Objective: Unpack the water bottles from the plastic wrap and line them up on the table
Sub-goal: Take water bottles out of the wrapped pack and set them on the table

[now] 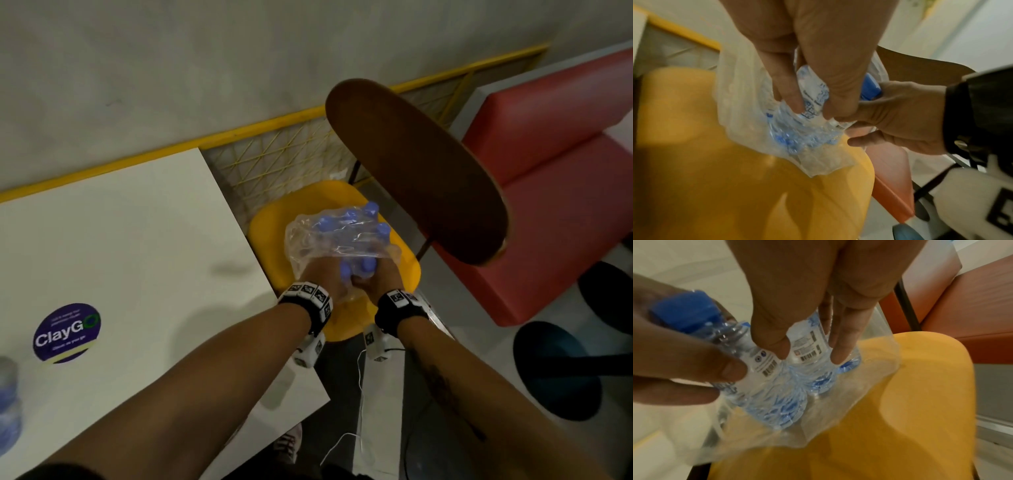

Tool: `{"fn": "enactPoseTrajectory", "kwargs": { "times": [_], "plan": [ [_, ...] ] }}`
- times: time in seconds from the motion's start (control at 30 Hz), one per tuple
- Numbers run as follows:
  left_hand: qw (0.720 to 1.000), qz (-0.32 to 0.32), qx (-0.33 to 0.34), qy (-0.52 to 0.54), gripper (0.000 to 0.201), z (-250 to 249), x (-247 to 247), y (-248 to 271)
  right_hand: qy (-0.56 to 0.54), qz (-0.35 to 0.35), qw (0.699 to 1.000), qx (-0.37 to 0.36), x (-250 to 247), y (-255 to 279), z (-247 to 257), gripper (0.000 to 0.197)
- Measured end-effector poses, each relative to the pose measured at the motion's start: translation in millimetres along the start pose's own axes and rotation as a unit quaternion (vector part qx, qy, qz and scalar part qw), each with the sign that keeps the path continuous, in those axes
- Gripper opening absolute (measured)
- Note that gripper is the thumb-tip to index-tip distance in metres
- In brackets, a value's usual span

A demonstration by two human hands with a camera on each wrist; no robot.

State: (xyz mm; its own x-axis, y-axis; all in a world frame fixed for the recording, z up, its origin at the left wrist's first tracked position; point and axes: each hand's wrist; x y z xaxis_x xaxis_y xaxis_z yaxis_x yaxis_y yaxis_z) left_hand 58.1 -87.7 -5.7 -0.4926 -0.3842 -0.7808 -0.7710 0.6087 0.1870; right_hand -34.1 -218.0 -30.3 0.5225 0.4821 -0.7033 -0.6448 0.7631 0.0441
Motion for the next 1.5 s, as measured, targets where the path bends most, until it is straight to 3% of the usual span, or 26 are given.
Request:
{"fn": "enactPoseTrajectory", "kwargs": {
  "times": [0.1,0.2,0.33,0.43,0.57,0.73,0.87,1.07,1.23,1.37,1.5],
  "plan": [
    [0.997,0.020,0.078,-0.017,0.070,4,-15,25,-0.004,-0.023,1.000,-0.013,-5,30,3,0.075],
    [0.995,0.042,0.091,-0.020,0.056,25,-33,65,0.009,-0.010,1.000,-0.011,-12,68,15,0.073],
    [0.998,-0.015,0.056,-0.038,0.052,77,-79,126,0.046,0.015,0.998,-0.030,-6,126,37,0.080],
    [0.991,-0.072,0.044,-0.105,0.057,128,-127,170,0.062,0.068,0.992,-0.089,18,167,64,0.072],
    [0.987,-0.130,-0.024,-0.089,0.058,220,-181,218,0.066,0.190,0.963,-0.180,74,211,118,0.053],
    [0.972,-0.159,-0.107,-0.139,0.052,311,-252,264,0.065,0.287,0.930,-0.220,163,266,193,0.059],
    [0.963,-0.163,-0.140,-0.165,0.052,362,-284,276,0.076,0.331,0.908,-0.247,220,305,254,0.057],
    [0.959,-0.145,-0.124,-0.211,0.041,408,-298,263,0.092,0.344,0.895,-0.267,285,345,312,0.044],
    [0.956,-0.061,-0.146,-0.247,0.039,426,-297,245,0.076,0.330,0.903,-0.265,301,354,335,0.032],
    [0.959,-0.062,-0.134,-0.244,0.036,435,-297,245,0.077,0.326,0.910,-0.246,309,360,341,0.034],
    [0.971,-0.033,-0.130,-0.199,0.048,442,-304,251,0.073,0.324,0.915,-0.229,314,366,340,0.046]
  ]
}}
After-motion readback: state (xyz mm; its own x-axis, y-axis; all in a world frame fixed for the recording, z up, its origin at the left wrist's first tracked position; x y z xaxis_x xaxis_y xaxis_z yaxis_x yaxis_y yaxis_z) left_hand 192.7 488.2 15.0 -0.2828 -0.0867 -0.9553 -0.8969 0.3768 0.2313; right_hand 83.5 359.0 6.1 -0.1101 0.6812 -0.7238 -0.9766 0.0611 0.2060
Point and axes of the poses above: each hand's wrist, its own y-axis away from the middle knuckle, its own x-axis out of the palm, z = x × y, and after that the axes turned 13 degrees about -z, right-handed
